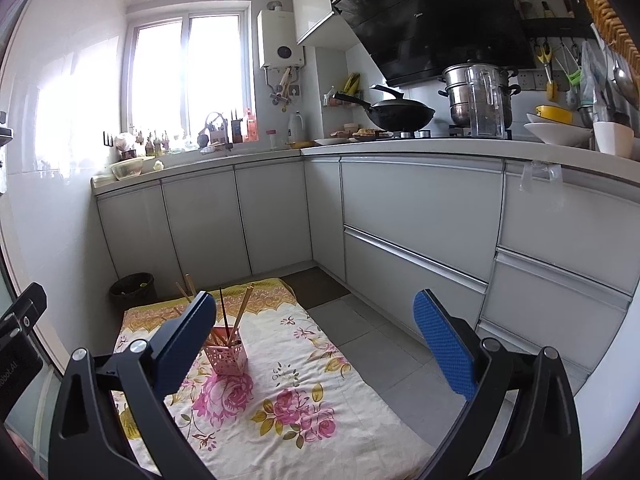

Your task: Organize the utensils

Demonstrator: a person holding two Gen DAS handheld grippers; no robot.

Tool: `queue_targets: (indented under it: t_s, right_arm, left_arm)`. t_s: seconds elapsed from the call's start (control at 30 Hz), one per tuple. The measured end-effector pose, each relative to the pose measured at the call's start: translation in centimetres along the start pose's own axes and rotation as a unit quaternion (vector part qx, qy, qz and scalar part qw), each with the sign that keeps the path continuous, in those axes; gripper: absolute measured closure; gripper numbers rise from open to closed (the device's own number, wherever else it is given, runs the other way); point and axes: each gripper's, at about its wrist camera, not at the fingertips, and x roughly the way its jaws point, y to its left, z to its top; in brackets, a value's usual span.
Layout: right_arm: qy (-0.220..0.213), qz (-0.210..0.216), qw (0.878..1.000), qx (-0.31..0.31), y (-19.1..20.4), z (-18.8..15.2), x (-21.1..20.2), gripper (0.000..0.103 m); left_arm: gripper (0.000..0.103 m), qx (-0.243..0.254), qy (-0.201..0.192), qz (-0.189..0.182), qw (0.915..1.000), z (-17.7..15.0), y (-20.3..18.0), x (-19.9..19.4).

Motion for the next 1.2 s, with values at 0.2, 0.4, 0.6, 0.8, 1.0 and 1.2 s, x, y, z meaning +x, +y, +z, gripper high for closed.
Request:
queue_targets:
  t_s: [0.2,0.4,0.6,0.8,1.0,1.2]
  right_arm:
    - [-0.005,-0.004,1.0,0.001,-0.47,0.1,-0.35,0.007]
    - [0.003,0.0,1.0,0.004,-0.8,0.16,-0.11,0.007]
    - [0.006,0.005,1.0,0.003,-0.75,0.19,-0.01,0.007]
    - [0.008,0.008,1.0,0.005,-0.74,0.2,0.11,0.007]
    - [0.01,0.01,1.0,0.004,-0.71,0.22,0.2,0.007]
    - [0.012,0.011,1.0,0.004,-0.62,0.15,0.32,0.007]
  left_arm:
    - [0.007,-0.003,-0.002,-0.004,1.0,0.2,-0.13,-0.15]
    - [0.007,0.0,-0.001,-0.005,1.0,0.33,-0.18,-0.18]
    - [0.007,-0.001,-0.001,-0.008,1.0,0.32,-0.16,-0.22]
    - [0.007,0.001,0.001,-0.009,1.0,0.32,-0.19,-0.07]
    - [0.007,0.001,0.001,-0.009,1.0,0.32,-0.19,-0.08]
    - [0.007,0.004,0.002,-0.009,0.9999,0.24,-0.19,0.17]
